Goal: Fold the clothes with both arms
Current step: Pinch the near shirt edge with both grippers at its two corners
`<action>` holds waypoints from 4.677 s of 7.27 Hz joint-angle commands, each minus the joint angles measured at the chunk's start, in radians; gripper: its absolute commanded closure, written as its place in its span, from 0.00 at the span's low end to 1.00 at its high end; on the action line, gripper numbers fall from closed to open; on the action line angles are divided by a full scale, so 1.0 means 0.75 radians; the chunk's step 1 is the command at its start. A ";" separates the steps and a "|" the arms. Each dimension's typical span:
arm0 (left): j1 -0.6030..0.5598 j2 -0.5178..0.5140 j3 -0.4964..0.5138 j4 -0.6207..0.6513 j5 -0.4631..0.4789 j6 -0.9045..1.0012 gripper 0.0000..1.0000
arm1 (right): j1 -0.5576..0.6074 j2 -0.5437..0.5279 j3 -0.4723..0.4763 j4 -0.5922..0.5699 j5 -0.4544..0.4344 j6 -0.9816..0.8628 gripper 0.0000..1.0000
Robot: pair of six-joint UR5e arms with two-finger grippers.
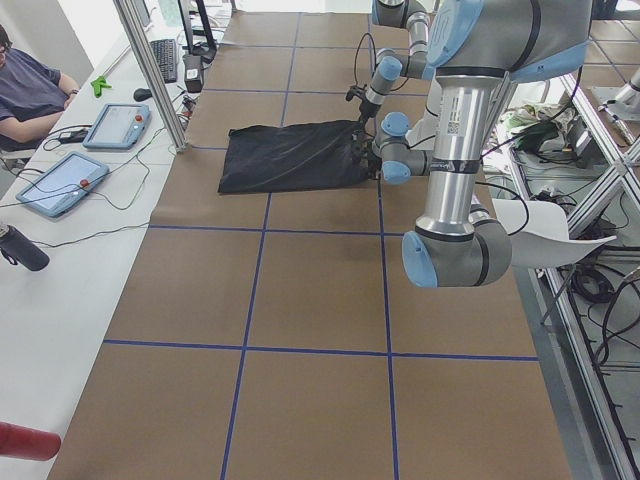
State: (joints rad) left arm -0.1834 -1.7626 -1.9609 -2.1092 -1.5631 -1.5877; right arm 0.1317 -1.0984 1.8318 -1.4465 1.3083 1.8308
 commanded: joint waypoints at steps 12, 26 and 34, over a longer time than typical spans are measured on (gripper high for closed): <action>-0.005 -0.002 -0.005 0.000 0.000 0.002 1.00 | 0.098 -0.012 0.039 -0.004 0.006 -0.121 0.00; -0.005 0.000 -0.003 0.000 0.000 0.002 1.00 | 0.070 0.076 -0.095 -0.076 0.000 -0.105 1.00; -0.019 0.022 -0.105 0.004 -0.018 0.018 1.00 | 0.094 0.047 0.091 -0.131 0.012 -0.109 1.00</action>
State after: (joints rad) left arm -0.1941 -1.7572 -2.0010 -2.1083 -1.5740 -1.5771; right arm 0.2029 -1.0535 1.8615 -1.5223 1.3173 1.7476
